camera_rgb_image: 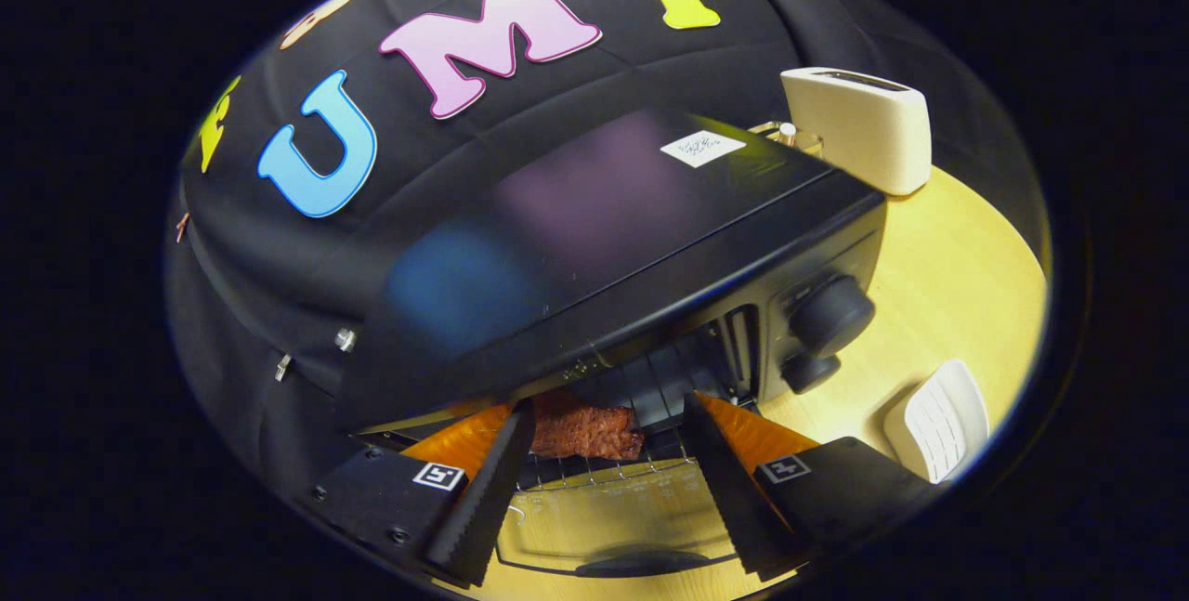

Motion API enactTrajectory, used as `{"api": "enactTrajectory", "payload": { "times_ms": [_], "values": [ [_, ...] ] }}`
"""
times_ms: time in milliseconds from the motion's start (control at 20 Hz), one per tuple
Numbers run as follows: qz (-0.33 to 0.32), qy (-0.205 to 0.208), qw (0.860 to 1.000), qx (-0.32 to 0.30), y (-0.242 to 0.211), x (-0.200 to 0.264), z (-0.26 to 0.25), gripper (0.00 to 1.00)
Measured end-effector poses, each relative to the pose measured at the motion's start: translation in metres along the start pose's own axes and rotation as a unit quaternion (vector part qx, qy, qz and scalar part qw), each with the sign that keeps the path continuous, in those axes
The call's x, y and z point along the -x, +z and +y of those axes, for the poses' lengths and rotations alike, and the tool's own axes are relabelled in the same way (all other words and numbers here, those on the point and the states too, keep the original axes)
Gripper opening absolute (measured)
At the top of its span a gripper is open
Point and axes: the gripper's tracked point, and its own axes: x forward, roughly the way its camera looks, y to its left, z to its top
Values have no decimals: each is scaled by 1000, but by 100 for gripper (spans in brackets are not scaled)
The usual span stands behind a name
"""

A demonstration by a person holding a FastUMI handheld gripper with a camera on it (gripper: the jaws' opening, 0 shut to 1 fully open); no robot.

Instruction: Open the toaster oven, put the food inside, and close the toaster oven door.

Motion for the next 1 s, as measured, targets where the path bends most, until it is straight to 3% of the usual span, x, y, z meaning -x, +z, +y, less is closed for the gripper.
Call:
{"api": "enactTrajectory", "payload": {
  "times_ms": [150,450,700,1000],
  "values": [
    [-1,-6,1000,12,-2,25,-2,98],
    [-4,26,997,69,-24,80,23,98],
    [22,33,993,114,-66,108,30,98],
    [87,13,984,156,-134,119,12,99]
  ]
}}
